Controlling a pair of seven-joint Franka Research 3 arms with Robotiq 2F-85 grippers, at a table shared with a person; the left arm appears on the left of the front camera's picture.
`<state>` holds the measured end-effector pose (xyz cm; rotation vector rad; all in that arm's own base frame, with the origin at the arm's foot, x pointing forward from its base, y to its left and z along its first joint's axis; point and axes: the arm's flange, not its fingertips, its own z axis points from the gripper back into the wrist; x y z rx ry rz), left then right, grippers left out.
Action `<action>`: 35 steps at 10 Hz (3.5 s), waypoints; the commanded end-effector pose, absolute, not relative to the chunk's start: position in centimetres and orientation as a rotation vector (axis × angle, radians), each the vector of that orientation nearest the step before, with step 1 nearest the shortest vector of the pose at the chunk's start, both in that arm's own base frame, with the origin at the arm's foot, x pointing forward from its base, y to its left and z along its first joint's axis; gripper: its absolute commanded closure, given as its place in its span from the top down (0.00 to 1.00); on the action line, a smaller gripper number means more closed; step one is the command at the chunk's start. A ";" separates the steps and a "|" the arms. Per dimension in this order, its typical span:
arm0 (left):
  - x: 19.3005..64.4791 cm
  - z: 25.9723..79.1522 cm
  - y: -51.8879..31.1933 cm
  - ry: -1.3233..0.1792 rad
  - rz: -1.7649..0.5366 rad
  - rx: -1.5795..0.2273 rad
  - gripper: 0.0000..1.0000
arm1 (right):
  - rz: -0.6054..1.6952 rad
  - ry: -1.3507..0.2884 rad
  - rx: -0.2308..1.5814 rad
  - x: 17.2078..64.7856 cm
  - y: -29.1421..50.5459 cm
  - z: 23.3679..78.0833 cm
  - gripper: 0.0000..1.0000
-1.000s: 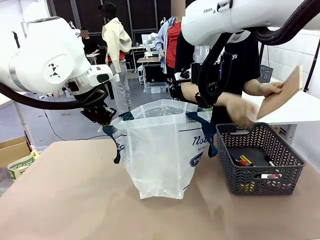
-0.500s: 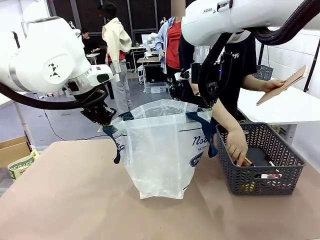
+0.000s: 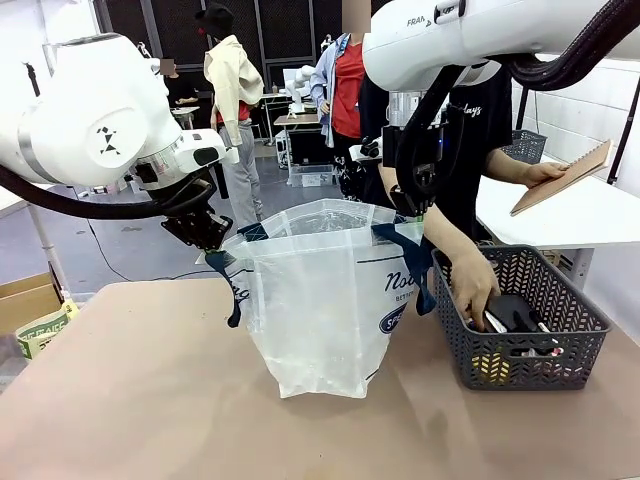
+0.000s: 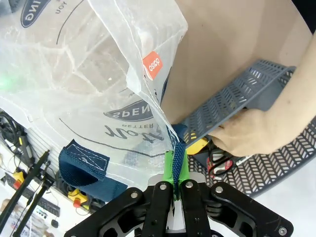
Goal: Transfer purchased items from the store into the shopping bag.
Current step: Move the Reusable shopping bag to the right side of the table.
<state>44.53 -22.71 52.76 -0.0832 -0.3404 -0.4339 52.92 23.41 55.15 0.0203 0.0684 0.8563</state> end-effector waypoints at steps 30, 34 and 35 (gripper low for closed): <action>44.8 52.9 -23.8 -0.374 -0.521 -0.059 0.00 | 0.913 0.032 0.019 53.3 23.6 55.5 0.00; 44.8 52.9 -23.8 -0.374 -0.521 -0.059 0.00 | 0.913 0.032 0.019 53.3 23.6 55.5 0.00; 44.8 52.9 -23.8 -0.374 -0.521 -0.059 0.00 | 0.913 0.032 0.019 53.3 23.6 55.5 0.00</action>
